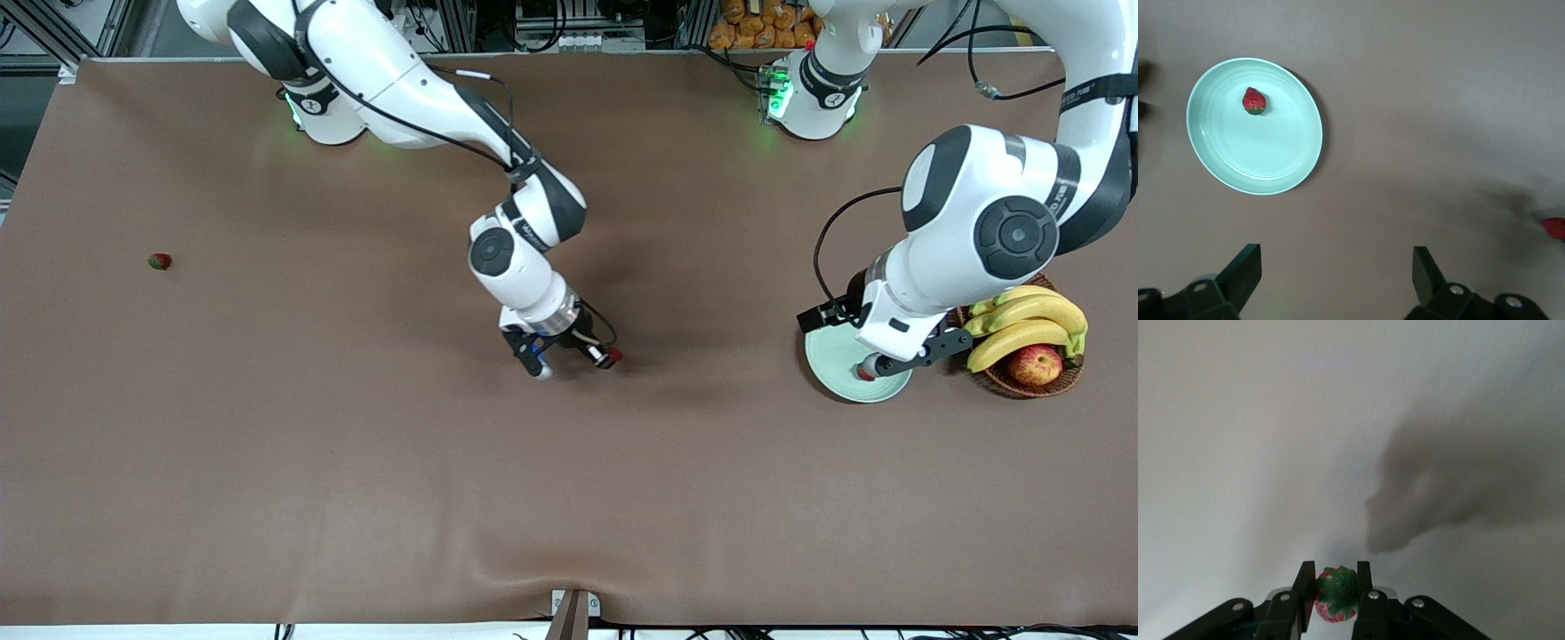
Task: Collect all strawberries into plate
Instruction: 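Set the second strawberry mid-table with the right gripper while the left gripper approaches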
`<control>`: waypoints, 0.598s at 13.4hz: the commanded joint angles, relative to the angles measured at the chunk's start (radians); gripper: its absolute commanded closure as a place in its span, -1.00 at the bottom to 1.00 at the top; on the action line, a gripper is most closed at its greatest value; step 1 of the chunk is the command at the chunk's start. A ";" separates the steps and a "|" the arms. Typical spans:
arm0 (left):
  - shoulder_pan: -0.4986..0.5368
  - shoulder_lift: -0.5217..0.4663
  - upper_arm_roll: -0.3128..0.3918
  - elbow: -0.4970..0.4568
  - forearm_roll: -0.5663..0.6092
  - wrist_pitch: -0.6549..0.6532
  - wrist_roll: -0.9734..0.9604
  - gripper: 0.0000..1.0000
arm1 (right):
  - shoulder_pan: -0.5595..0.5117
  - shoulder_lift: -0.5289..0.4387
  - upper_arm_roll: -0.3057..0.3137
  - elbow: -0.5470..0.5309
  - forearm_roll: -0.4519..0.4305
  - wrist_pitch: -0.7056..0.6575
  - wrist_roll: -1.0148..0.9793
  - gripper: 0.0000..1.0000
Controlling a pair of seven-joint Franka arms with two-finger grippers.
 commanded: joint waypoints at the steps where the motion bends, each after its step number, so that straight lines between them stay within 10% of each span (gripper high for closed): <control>1: -0.020 0.042 -0.005 0.045 -0.014 -0.014 -0.014 -1.00 | 0.051 0.060 -0.011 0.089 0.020 0.055 0.065 1.00; 3: -0.053 0.061 -0.003 0.051 -0.008 -0.011 -0.047 -1.00 | 0.082 0.072 -0.011 0.100 0.020 0.080 0.091 0.89; 4: -0.055 0.067 -0.003 0.054 -0.005 -0.010 -0.075 -1.00 | 0.085 0.072 -0.011 0.100 0.020 0.080 0.106 -0.65; 5: -0.067 0.084 -0.003 0.069 -0.003 -0.010 -0.095 -1.00 | 0.089 0.071 -0.012 0.100 0.017 0.080 0.114 -1.00; 8: -0.122 0.107 0.001 0.100 0.000 -0.010 -0.133 -1.00 | 0.077 0.066 -0.015 0.100 0.007 0.077 0.106 -1.00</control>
